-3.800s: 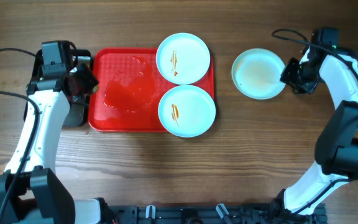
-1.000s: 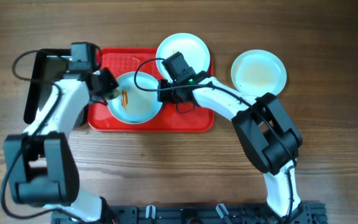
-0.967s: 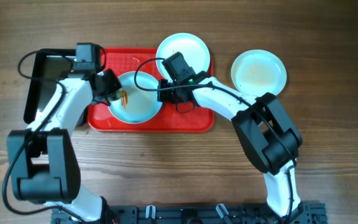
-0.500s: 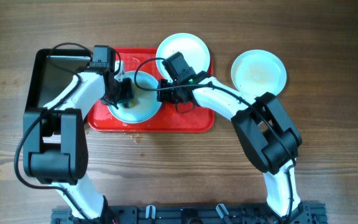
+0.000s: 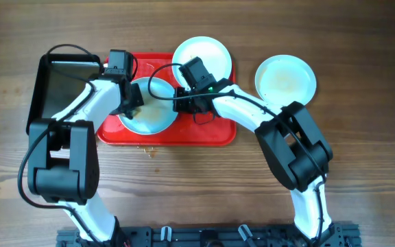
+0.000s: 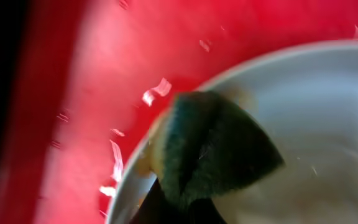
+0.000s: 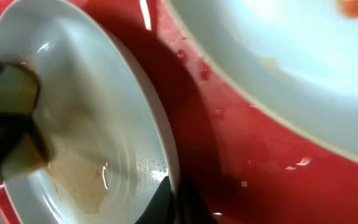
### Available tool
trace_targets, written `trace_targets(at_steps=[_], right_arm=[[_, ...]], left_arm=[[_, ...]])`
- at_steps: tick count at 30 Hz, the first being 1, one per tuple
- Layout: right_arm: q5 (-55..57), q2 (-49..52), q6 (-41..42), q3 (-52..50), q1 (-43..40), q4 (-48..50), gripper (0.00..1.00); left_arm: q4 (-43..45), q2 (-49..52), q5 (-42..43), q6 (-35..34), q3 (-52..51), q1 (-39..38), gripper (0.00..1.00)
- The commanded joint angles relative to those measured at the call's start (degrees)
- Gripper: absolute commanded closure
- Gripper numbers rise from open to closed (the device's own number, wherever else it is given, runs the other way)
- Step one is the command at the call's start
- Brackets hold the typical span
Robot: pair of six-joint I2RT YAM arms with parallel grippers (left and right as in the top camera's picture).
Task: Clean dirty plates on tray and stack at the side
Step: 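Scrub the second plate with the sponge in the left gripper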
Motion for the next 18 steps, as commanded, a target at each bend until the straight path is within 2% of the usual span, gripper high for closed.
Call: trace_targets(at_steps=[1, 2, 3, 5, 7, 9, 12, 14, 16, 18], right_arm=[[-1.3, 1.5, -1.1, 0.9, 0.3, -0.4, 0.96], [-1.3, 1.5, -1.1, 0.9, 0.3, -0.4, 0.96], [-1.3, 1.5, -1.3, 0.9, 0.3, -0.4, 0.96], [-1.3, 1.5, -1.3, 0.9, 0.3, -0.3, 0.96], [-1.3, 1.5, -1.3, 0.9, 0.3, -0.2, 0.96], [-1.3, 1.5, -1.3, 0.9, 0.3, 0.0, 0.96], [-1.3, 1.5, -1.3, 0.9, 0.3, 0.0, 0.96], [-1.3, 1.5, -1.3, 0.9, 0.3, 0.0, 0.96], [-1.3, 1.5, -1.4, 0.9, 0.3, 0.1, 0.96], [-1.3, 1.5, -1.4, 0.9, 0.3, 0.2, 0.96]], left_arm=[[1.4, 4.1, -9.3, -2.2, -2.5, 0.7, 0.96], [1.1, 4.1, -5.5, -0.3, -2.5, 0.6, 0.96], [-0.7, 4.1, 5.3, 4.2, -2.5, 0.3, 0.96], [-4.2, 4.1, 17.2, 8.1, -2.5, 0.3, 0.96], [-8.4, 4.1, 26.1, 12.9, -2.5, 0.3, 0.96], [-11.0, 4.1, 31.4, 19.1, -2.5, 0.3, 0.96], [-11.5, 4.1, 32.0, 23.9, -2.5, 0.3, 0.96], [-10.7, 4.1, 29.4, 25.0, -2.5, 0.3, 0.96], [-8.7, 4.2, 22.5, 23.8, -2.5, 0.3, 0.96], [-4.6, 4.2, 12.0, 18.2, -2.5, 0.3, 0.96]])
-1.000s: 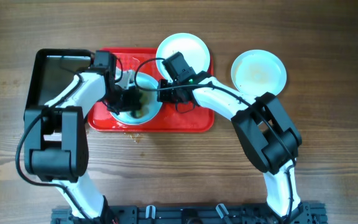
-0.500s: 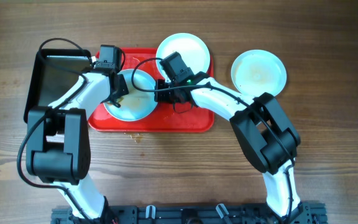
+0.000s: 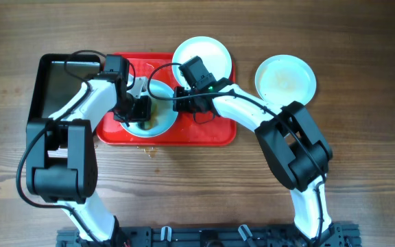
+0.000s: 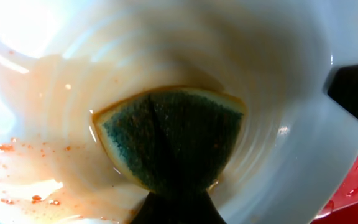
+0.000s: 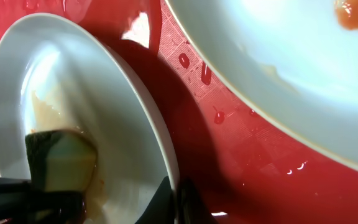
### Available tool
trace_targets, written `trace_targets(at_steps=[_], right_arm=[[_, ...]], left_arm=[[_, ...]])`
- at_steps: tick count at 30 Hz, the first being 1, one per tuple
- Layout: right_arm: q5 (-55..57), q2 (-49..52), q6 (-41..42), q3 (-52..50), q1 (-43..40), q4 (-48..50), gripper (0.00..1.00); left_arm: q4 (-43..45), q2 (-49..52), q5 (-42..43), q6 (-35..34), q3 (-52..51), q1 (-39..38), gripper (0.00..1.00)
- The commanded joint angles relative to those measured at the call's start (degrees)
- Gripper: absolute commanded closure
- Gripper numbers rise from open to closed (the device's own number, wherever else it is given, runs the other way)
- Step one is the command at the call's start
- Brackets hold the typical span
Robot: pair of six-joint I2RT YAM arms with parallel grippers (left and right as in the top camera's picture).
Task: Clean dirty plates on tray and stack at the side
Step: 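Scrub the second plate with the sponge in the left gripper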
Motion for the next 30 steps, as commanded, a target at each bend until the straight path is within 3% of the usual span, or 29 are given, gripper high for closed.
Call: trace_targets(at_steps=[1, 5, 8, 11, 14, 16, 20, 24, 27, 29, 30], right_arm=[[-1.2, 1.4, -0.2, 0.5, 0.4, 0.5, 0.96], [-1.2, 1.4, -0.3, 0.5, 0.4, 0.5, 0.96], [-1.1, 1.4, -0.4, 0.5, 0.4, 0.5, 0.96], [-1.1, 1.4, -0.3, 0.5, 0.4, 0.5, 0.96], [-1.1, 1.4, -0.4, 0.5, 0.4, 0.5, 0.96], [-1.1, 1.4, -0.4, 0.5, 0.4, 0.5, 0.96], [-1.1, 1.4, -0.3, 0.5, 0.4, 0.5, 0.96], [-1.1, 1.4, -0.3, 0.5, 0.4, 0.5, 0.96], [-1.1, 1.4, -0.4, 0.5, 0.4, 0.5, 0.96], [-1.1, 1.4, -0.3, 0.5, 0.4, 0.5, 0.96], [-1.1, 1.4, -0.4, 0.5, 0.4, 0.5, 0.96]], left_arm=[[6.2, 4.0, -18.4, -6.0, -2.5, -0.9, 0.96], [13.4, 4.0, -30.3, -13.4, -2.5, -1.3, 0.96], [13.3, 4.0, -36.9, -18.7, -2.5, -2.8, 0.96], [5.7, 3.9, -29.2, -18.4, -2.5, -4.7, 0.96], [-3.1, 3.9, -16.3, -17.9, -2.5, -5.5, 0.96], [-6.2, 3.9, -6.3, -12.2, -2.5, -5.5, 0.96], [-5.2, 4.0, 8.6, -1.4, -2.5, -5.5, 0.96], [3.3, 4.0, 8.7, -1.4, -2.5, -5.5, 0.96], [9.7, 4.0, 2.1, -6.1, -2.5, -5.5, 0.96], [11.4, 4.0, -14.5, -16.0, -2.5, -5.5, 0.96], [10.3, 3.9, -26.1, -25.6, -2.5, -5.5, 0.96]])
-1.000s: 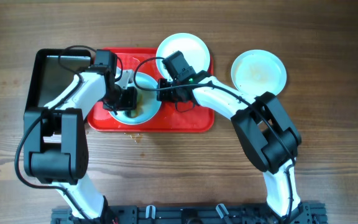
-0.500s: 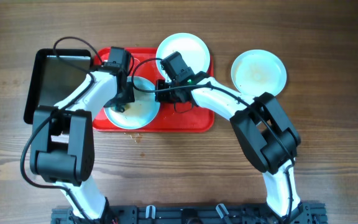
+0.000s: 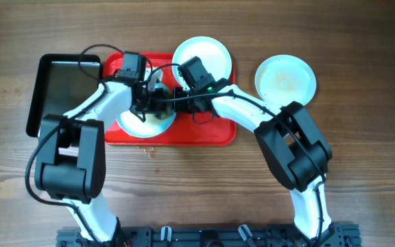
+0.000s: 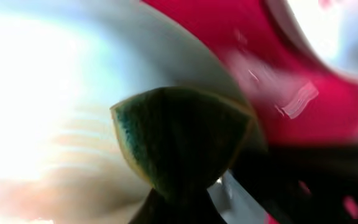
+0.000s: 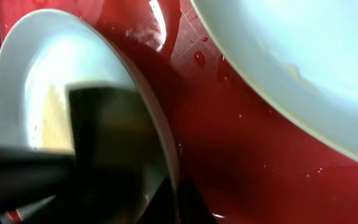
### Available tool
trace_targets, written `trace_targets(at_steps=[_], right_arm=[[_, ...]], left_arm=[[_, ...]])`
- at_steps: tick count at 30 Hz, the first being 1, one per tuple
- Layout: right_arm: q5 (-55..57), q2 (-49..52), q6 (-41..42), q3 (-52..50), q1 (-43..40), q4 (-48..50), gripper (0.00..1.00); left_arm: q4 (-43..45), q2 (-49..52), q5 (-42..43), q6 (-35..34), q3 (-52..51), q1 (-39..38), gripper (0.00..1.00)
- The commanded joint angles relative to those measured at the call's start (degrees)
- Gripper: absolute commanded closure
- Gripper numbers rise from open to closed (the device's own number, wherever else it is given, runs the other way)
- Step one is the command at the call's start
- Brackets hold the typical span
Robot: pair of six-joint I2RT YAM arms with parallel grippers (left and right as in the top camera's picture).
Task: Clean dirty plates on tray and stack at the side
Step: 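Scrub the second plate with the sponge in the left gripper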
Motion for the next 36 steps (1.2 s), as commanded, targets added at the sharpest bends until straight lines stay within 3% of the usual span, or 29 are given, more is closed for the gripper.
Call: trace_targets(at_steps=[1, 3, 5, 10, 16, 20, 25, 27, 28, 30, 34, 36], right_arm=[[-0.5, 1.4, 0.6, 0.5, 0.2, 0.1, 0.96], [-0.5, 1.4, 0.6, 0.5, 0.2, 0.3, 0.96], [-0.5, 1.4, 0.6, 0.5, 0.2, 0.3, 0.96], [-0.5, 1.4, 0.6, 0.5, 0.2, 0.4, 0.96], [-0.5, 1.4, 0.6, 0.5, 0.2, 0.6, 0.96], [-0.5, 1.4, 0.6, 0.5, 0.2, 0.6, 0.96], [-0.5, 1.4, 0.6, 0.5, 0.2, 0.6, 0.96], [-0.5, 1.4, 0.6, 0.5, 0.2, 0.6, 0.96], [-0.5, 1.4, 0.6, 0.5, 0.2, 0.6, 0.96], [-0.5, 1.4, 0.6, 0.5, 0.2, 0.6, 0.96], [-0.3, 1.4, 0.6, 0.5, 0.2, 0.6, 0.96], [-0.3, 1.4, 0.6, 0.5, 0.2, 0.7, 0.96]], left_arm=[[-3.7, 2.6, -35.5, -24.8, -1.9, 0.0, 0.96], [-7.5, 2.0, -40.2, -31.9, -1.3, 0.0, 0.96], [-10.9, 1.4, -40.2, -32.4, -1.0, 0.0, 0.96], [-23.3, 1.1, -29.5, -31.6, -0.9, 0.0, 0.96], [-19.7, 1.1, 2.5, -8.5, -1.0, 0.0, 0.96], [-12.5, 1.3, 9.5, -2.9, -1.0, 0.0, 0.96], [-4.2, 1.3, 6.8, -3.0, -1.2, 0.0, 0.96], [-1.7, 1.3, -2.6, -4.8, -1.3, 0.0, 0.96], [-1.4, 1.3, -11.5, -9.4, -1.3, 0.0, 0.96], [-3.5, 1.3, -22.5, -15.8, -1.3, 0.0, 0.96], [-10.7, 1.3, -24.5, -18.9, -1.3, -0.4, 0.96], [-16.3, 1.3, -27.9, -24.1, -1.3, -1.1, 0.96]])
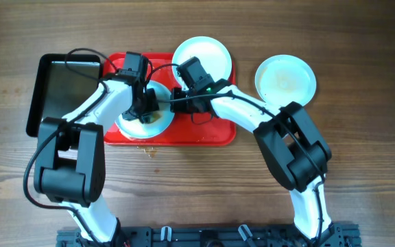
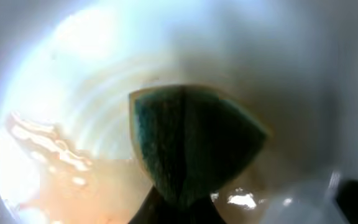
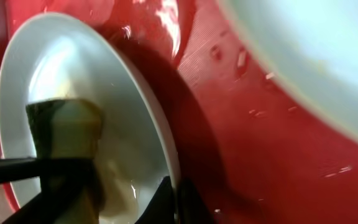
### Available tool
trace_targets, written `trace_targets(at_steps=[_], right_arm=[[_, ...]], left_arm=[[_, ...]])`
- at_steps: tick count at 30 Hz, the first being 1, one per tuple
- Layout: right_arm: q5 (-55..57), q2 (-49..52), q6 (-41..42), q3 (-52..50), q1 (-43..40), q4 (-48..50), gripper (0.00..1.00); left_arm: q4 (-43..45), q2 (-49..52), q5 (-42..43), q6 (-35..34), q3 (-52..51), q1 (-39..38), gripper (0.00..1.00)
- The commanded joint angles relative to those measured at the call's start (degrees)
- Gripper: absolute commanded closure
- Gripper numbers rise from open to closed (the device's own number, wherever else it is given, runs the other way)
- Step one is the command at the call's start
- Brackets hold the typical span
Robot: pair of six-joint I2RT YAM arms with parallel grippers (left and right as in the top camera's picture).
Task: Clean dirty plates on tray and stack at the side
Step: 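Scrub the second plate with the sponge in the left gripper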
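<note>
A white dirty plate (image 1: pixel 142 122) lies on the red tray (image 1: pixel 204 134), smeared with orange sauce. My left gripper (image 1: pixel 146 106) is shut on a green and yellow sponge (image 2: pixel 191 140) pressed into the plate's (image 2: pixel 73 93) wet middle. My right gripper (image 3: pixel 174 193) is shut on that plate's (image 3: pixel 55 68) right rim, one finger each side; the sponge (image 3: pixel 64 127) shows inside it. A second plate (image 1: pixel 201 56) overlaps the tray's far edge. A third plate (image 1: pixel 285 77) rests on the table to the right.
A black tray (image 1: pixel 59 86) lies left of the red one. Small crumbs (image 1: pixel 149 149) dot the wooden table just in front of the red tray. Both arms cross over the tray's left half.
The sponge in my left gripper has shifted from the plate's right edge back toward its middle. My right gripper still pinches the same rim.
At first the sponge sat at the plate's left rim while my right gripper held the right rim. Then it was in the sauce-stained middle, later at the right edge near the other gripper, and now in the middle again. The red spots look smeared thinner.
</note>
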Motion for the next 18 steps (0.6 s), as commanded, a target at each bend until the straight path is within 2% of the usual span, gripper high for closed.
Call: trace_targets(at_steps=[1, 5, 9, 14, 16, 18], right_arm=[[0.0, 1.4, 0.4, 0.5, -0.3, 0.1, 0.96], [0.0, 1.4, 0.4, 0.5, -0.3, 0.1, 0.96], [0.0, 1.4, 0.4, 0.5, -0.3, 0.1, 0.96], [0.0, 1.4, 0.4, 0.5, -0.5, -0.1, 0.96], [-0.3, 1.4, 0.4, 0.5, -0.8, -0.1, 0.96], [-0.2, 1.4, 0.4, 0.5, -0.9, -0.1, 0.96]], left_arm=[[-8.6, 2.7, -14.0, -11.6, -2.6, -0.6, 0.96], [-9.3, 2.7, -21.3, -21.9, -3.0, -3.1, 0.96], [-8.2, 2.7, -20.0, -21.0, -3.2, -6.4, 0.96], [-8.1, 2.7, -12.2, -9.8, -3.6, -7.6, 0.96], [-6.2, 2.7, -8.0, 0.2, -4.6, -7.6, 0.96], [-3.9, 2.7, -6.0, 7.0, -5.3, -7.6, 0.96]])
